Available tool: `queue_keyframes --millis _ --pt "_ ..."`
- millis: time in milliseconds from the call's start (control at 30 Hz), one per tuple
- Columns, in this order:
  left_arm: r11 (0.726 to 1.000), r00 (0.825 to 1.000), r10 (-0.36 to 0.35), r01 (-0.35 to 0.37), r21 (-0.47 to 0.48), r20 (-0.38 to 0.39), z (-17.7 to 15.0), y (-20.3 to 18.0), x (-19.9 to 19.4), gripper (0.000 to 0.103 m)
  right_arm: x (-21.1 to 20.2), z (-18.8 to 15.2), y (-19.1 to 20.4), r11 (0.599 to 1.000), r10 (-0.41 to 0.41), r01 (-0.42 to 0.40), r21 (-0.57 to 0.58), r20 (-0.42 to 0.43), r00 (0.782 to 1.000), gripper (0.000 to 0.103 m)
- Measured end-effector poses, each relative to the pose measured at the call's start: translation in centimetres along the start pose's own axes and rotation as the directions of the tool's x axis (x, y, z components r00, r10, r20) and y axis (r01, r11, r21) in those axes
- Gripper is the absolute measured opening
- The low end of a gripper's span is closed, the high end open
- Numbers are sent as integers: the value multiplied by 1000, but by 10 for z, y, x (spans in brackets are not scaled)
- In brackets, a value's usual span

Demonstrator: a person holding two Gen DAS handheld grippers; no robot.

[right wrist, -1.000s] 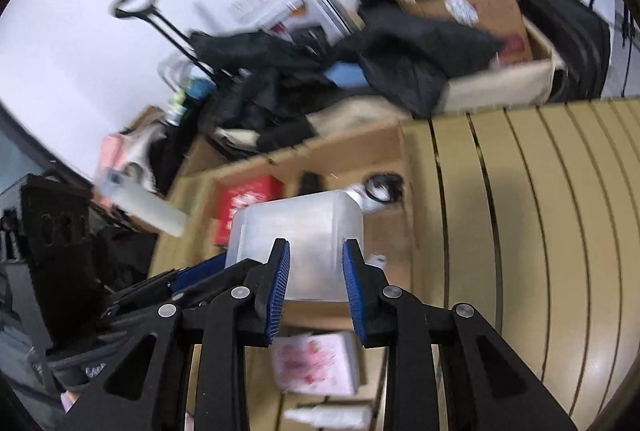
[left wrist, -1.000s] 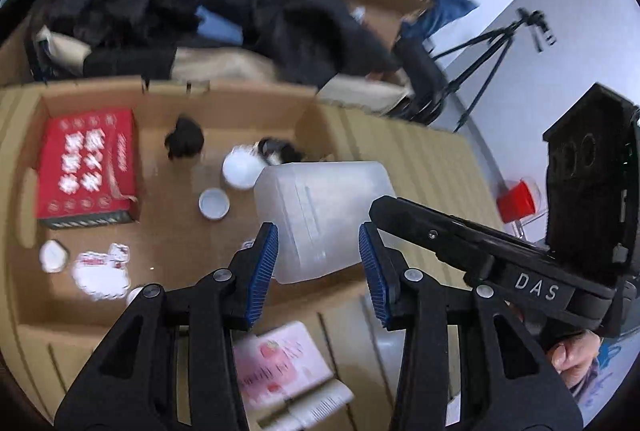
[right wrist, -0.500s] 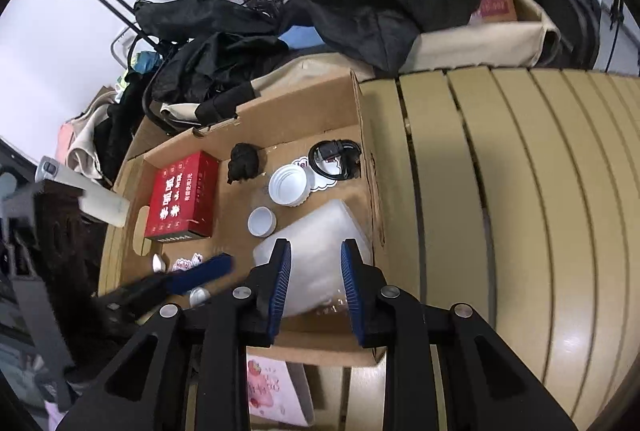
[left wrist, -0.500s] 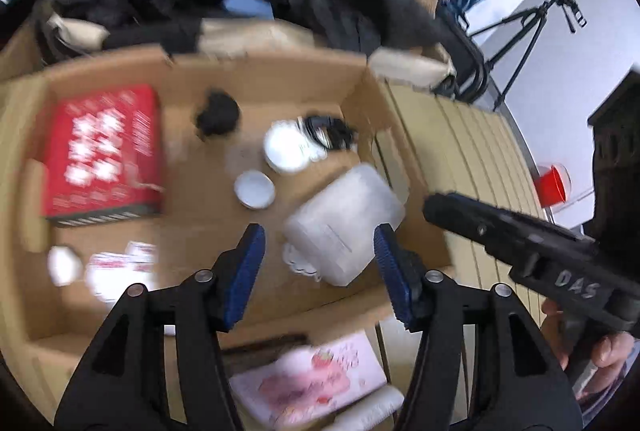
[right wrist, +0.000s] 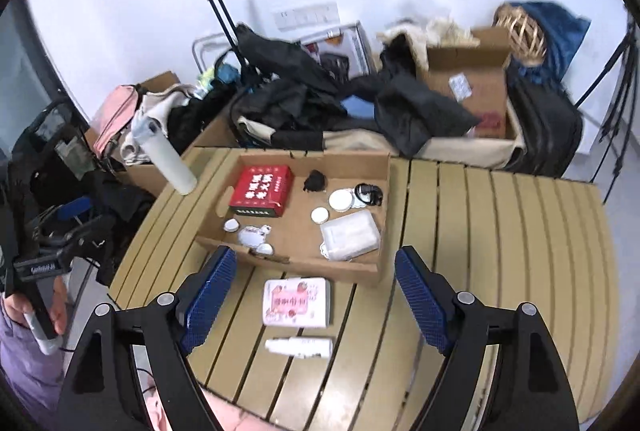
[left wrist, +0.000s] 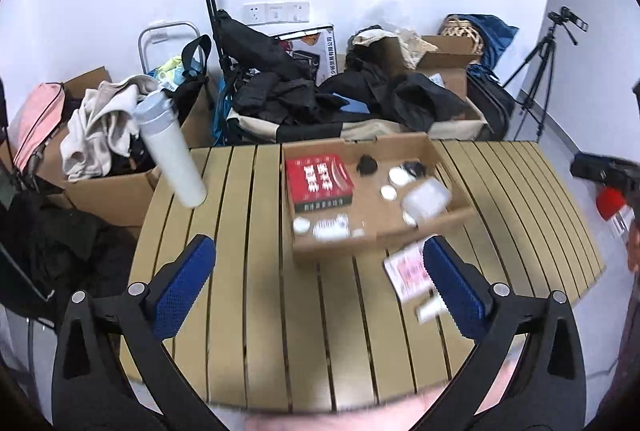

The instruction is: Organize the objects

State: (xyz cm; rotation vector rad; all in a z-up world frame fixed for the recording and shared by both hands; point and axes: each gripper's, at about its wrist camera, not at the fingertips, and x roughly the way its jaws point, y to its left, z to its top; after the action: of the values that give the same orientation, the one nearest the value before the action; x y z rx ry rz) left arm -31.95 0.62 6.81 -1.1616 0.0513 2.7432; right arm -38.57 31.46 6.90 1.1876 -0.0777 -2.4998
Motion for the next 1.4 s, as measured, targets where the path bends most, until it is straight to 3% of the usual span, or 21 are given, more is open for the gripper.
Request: queue_keyframes --millis 67,233,300,433,500,567,733,900,1100,1200,1267,1333,1400 --pt "1000 999 -30 30 0 10 -14 2 -19 103 -14 -10 8 1000 -5 5 1 3 1000 85" --pt "1000 999 18 -18 6 49 -38 1 -53 103 -40 -38 28 1000 1 -1 -29 -1 1000 85" --pt "1000 998 6 -6 0 63 -49 -2 -67 103 -51 -49 37 999 -11 11 -50 14 1000 85" --pt "1000 997 7 -6 -14 83 -92 -6 -92 103 -77 -85 47 998 -24 27 -59 52 998 85" --pt "999 995 41 -41 -9 86 -124 -11 -107 103 -89 -115 52 998 26 -23 -61 56 998 85" --pt "1000 994 18 -18 -6 105 -154 -16 -124 103 -101 -150 58 996 52 -46 -74 78 996 85" --pt "998 996 40 -36 -49 78 -217 -21 -144 103 -124 -237 81 994 7 11 -113 158 987 85" --pt "997 1000 10 -11 -71 -17 -233 -25 -129 103 -111 -271 88 992 55 -43 -115 100 993 85" --pt "997 999 -24 22 -76 -24 -232 -30 -107 103 -100 -276 83 994 63 -51 -99 117 991 85" --pt "999 1000 1 0 -44 7 -223 -35 -77 103 -85 -285 82 978 57 -11 -207 220 974 85" --pt "1000 1000 10 -10 -5 29 -213 -42 -48 103 -60 -285 78 967 15 32 -252 183 983 85" --pt "1000 999 -14 14 -3 44 -202 -44 -22 103 -33 -276 64 979 9 16 -202 125 992 85" --pt "999 998 -18 20 -37 58 -186 -46 13 103 -11 -260 43 994 21 -7 -105 132 991 85"
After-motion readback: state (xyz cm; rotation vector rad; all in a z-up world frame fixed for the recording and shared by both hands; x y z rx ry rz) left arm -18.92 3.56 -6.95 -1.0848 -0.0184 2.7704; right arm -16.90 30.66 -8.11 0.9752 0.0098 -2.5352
